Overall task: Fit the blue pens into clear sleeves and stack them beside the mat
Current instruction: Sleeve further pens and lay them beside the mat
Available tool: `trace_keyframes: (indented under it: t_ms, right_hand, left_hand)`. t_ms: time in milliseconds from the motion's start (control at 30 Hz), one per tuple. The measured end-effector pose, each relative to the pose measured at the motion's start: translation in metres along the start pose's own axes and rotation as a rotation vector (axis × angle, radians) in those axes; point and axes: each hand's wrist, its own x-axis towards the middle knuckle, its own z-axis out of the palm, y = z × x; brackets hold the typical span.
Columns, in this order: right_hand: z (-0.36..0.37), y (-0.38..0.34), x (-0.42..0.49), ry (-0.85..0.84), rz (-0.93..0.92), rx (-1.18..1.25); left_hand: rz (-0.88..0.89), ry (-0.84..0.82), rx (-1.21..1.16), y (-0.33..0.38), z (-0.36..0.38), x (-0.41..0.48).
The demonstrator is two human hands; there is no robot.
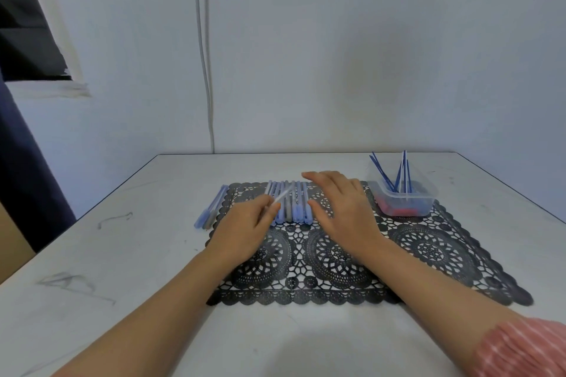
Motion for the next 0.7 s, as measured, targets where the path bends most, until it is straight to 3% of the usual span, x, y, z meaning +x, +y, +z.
trace_keyframes:
  t_ms: [167, 267, 467, 700]
  right_hand:
    - [0.0027, -0.0005, -0.0019, -0.060, -0.110, -0.168]
    - [0.0042, 0.0007, -0.0010, -0.106, -0.132, -0.173]
    - [0.0041, 0.0012, -0.0029, -0.231, -0.157, -0.018]
    - [0.0080, 0.0024, -0.0058, -0.299, -0.029, 0.095]
  left_hand:
    - [0.090, -0.034, 0.229, -0.0017, 0.0010, 0.0017]
    - [0.151, -0.025, 0.251, -0.0024, 0.0030, 0.0026]
    - [0.231, 0.085, 0.195, 0.0040, 0.0065, -0.0008]
    - [0.335, 0.210, 0.258, 0.0014, 0.0040, -0.0004]
